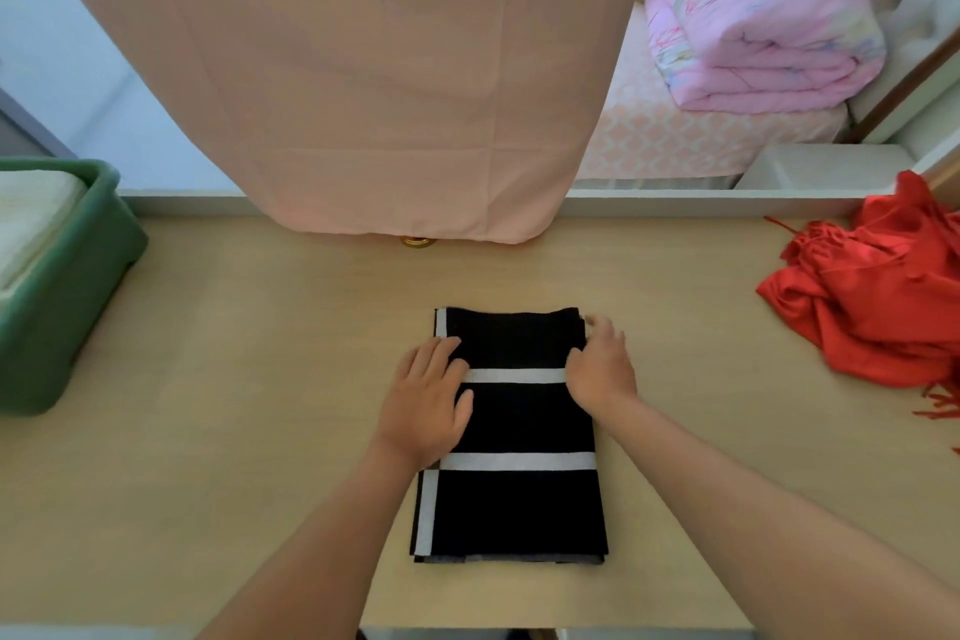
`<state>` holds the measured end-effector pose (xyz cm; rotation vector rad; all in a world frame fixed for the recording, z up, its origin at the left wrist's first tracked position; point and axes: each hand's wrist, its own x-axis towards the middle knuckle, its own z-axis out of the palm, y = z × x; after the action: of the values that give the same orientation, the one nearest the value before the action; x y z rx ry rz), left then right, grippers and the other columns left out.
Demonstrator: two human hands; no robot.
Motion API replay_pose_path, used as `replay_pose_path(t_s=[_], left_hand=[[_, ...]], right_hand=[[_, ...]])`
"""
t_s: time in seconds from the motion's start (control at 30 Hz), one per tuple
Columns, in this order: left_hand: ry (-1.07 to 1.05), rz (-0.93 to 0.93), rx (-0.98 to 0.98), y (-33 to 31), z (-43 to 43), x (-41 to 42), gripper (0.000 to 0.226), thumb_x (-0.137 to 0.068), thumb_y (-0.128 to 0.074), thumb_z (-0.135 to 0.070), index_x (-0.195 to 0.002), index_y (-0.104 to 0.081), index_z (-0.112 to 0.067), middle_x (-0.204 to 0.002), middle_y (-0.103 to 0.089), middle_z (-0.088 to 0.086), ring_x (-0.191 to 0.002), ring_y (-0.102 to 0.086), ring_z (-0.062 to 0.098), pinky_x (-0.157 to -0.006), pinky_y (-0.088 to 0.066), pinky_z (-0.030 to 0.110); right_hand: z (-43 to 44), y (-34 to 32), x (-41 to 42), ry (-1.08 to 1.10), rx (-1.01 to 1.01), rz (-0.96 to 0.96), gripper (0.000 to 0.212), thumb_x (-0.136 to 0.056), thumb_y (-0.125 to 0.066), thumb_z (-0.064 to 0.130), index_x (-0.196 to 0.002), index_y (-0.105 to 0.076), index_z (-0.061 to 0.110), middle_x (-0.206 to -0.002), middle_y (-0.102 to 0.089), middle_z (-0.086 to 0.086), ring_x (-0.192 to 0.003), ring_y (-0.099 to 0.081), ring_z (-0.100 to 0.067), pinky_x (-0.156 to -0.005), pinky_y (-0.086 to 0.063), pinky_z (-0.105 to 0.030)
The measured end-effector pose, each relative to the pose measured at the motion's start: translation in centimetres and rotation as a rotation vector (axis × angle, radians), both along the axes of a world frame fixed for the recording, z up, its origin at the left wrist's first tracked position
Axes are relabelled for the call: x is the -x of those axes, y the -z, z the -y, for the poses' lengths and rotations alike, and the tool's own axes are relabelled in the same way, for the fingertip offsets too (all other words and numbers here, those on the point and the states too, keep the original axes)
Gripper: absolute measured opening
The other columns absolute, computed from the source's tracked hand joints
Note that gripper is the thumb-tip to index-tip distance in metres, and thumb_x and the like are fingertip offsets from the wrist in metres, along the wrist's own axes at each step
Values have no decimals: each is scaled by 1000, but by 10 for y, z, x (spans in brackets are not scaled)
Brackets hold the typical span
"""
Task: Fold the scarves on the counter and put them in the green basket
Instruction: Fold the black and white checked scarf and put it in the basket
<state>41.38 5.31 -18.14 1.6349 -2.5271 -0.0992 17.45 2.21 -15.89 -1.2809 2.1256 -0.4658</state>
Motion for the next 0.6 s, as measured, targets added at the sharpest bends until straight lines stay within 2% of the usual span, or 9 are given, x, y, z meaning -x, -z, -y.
replay_pose_path(t_s=[0.07,0.13,0.17,0.23,0.27,0.33,0.47,0.6], left_hand=[[22,0,25,-1,14,18,46,-98,-35,-35,-131,-58,-14,-144,-50,9,-137,-41,27,-114,-33,43],[25,54,-19,8,23,27,54,-99,-31,-40,-144,-47,-16,-153,-40,9,-144,-32,27,-117,-28,46],[12,79,-62,13,25,27,57,-99,-29,-44,-150,-39,-19,-158,-31,8,-148,-23,26,-119,-24,47],[-25,94,-120,22,24,18,62,-100,-23,-53,-156,-21,-25,-163,-12,5,-152,-4,24,-122,-14,46],[-26,88,-134,25,23,13,64,-99,-21,-56,-157,-15,-28,-164,-5,4,-152,3,23,-122,-9,45],[3,74,-139,27,22,4,66,-99,-21,-59,-157,-10,-29,-164,1,3,-151,11,19,-122,-5,42],[-23,152,-96,29,16,-1,69,-98,-23,-59,-156,-18,-22,-164,-9,7,-152,0,23,-122,-12,48],[51,215,-67,23,-7,4,62,-101,-20,-48,-153,-29,-15,-163,-15,7,-151,-5,23,-120,-14,48]], right_hand=[[-9,-2,-9,-200,215,-320,55,-89,-54,9,-143,-40,15,-135,-46,-8,-119,-50,-27,-98,-45,-39],[-21,5,-16,-496,363,-411,55,-90,-54,15,-144,-44,16,-146,-42,-9,-132,-43,-29,-107,-39,-43],[-26,14,-16,-623,353,-393,54,-94,-51,22,-147,-42,18,-154,-36,-9,-141,-35,-29,-114,-32,-43],[-37,29,-7,-784,236,-370,58,-101,-39,39,-156,-26,25,-166,-11,-5,-153,-8,-24,-123,-9,-40],[-41,35,2,-820,184,-373,61,-102,-32,46,-158,-15,29,-166,3,-1,-153,5,-19,-123,2,-37],[-45,44,18,-841,131,-404,64,-102,-23,53,-158,1,36,-164,20,4,-150,23,-13,-121,10,-36],[-45,48,24,-851,122,-491,65,-102,-21,55,-158,5,34,-164,20,0,-149,26,-15,-123,9,-41],[-51,46,16,-825,111,-556,67,-98,-13,52,-159,-4,24,-165,11,-9,-152,15,-23,-121,7,-42]])
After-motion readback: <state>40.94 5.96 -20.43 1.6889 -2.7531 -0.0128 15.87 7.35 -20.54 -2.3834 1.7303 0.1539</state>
